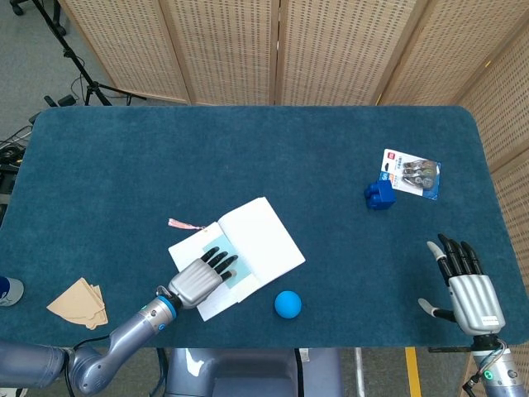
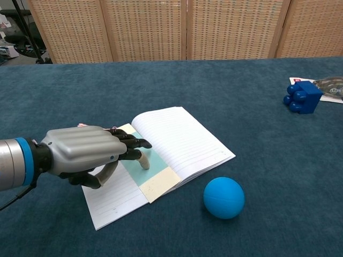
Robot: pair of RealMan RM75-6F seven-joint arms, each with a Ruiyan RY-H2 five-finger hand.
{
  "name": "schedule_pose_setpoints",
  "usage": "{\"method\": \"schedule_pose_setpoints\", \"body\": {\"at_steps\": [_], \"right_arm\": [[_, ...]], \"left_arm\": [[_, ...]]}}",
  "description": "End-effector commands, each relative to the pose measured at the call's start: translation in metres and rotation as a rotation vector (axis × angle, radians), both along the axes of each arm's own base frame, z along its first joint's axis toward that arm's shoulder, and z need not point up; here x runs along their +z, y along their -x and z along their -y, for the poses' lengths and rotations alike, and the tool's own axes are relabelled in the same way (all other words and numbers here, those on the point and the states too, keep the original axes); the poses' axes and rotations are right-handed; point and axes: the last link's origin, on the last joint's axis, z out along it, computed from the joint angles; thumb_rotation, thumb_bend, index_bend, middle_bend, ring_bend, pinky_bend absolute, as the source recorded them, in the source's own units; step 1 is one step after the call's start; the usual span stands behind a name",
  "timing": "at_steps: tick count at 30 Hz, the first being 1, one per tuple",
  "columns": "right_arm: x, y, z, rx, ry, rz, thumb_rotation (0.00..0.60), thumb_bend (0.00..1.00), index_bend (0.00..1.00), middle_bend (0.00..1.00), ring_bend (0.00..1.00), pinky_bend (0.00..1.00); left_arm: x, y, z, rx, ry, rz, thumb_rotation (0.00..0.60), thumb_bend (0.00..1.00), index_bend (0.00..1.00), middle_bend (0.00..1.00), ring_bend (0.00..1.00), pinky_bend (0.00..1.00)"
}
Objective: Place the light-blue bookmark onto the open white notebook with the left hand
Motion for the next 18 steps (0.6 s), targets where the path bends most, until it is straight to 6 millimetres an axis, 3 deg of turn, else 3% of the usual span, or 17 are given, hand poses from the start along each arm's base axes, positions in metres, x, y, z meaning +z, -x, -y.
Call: {"method": "schedule_pose_setpoints", "body": {"at_steps": [1, 11, 18], "right_arm": [[0.0, 0.0, 0.0, 0.0, 0.001, 0.001, 0.6, 0.09, 0.0, 0.0, 0.0, 0.0], [0.001, 0.0, 0.0, 0.0, 0.003, 0.002, 0.6, 0.09, 0.0, 0.0, 0.0, 0.0], [0.001, 0.0, 0.0, 0.002, 0.003, 0.002, 0.6, 0.09, 0.0, 0.0, 0.0, 0.0]], "left_arm": [[0.0, 0.0, 0.0, -0.001, 0.0, 0.0, 0.6, 1.0, 0.21, 0.0, 0.0, 0.0], [0.002, -0.002, 0.001, -0.003, -0.003, 0.019, 0.6, 1.0, 0.21, 0.0, 0.0, 0.0], [0.015, -0.009, 0.001, -0.003, -0.013, 0.084, 0.6, 1.0, 0.21, 0.0, 0.0, 0.0]]}}
